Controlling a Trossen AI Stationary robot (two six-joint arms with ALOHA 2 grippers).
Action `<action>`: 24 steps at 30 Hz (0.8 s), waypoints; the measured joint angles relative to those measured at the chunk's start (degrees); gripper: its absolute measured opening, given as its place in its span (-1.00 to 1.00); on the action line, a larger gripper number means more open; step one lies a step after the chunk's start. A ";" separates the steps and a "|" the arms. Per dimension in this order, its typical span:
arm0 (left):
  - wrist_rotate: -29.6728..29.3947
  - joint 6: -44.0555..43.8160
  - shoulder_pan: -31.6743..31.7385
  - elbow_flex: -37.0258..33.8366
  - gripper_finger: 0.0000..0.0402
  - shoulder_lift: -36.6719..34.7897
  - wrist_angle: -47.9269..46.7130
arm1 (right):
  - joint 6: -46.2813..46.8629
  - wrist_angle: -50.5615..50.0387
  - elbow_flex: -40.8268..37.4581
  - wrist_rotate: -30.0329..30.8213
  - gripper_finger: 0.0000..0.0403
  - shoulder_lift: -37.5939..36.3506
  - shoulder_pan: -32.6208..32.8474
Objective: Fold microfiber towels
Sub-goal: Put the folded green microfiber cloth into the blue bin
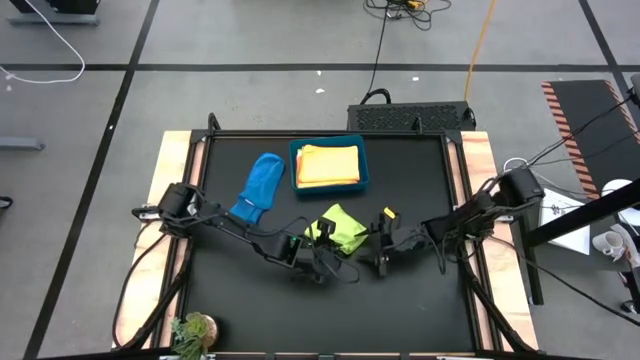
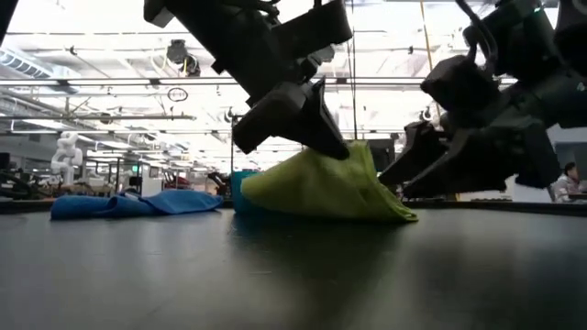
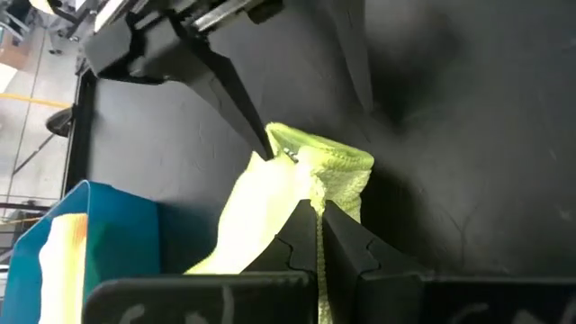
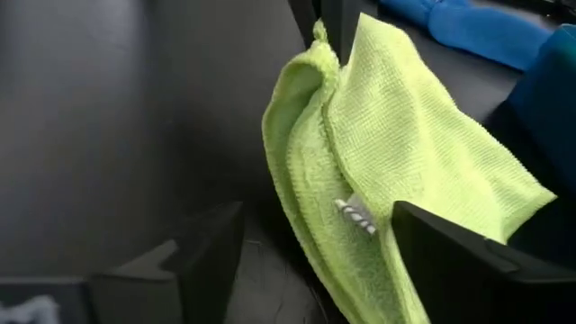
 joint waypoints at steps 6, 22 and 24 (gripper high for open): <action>0.71 0.21 -0.08 -0.04 -1.00 -1.07 -0.33 | -2.94 5.16 0.07 1.77 0.54 7.28 -0.04; -0.60 -1.60 -0.20 -0.04 -1.00 -4.43 -2.99 | -8.04 4.77 3.36 12.72 -0.14 11.86 0.29; -0.69 -1.91 -0.20 -0.02 -1.00 -4.62 -3.21 | -8.05 4.78 3.34 12.70 -0.35 11.86 0.28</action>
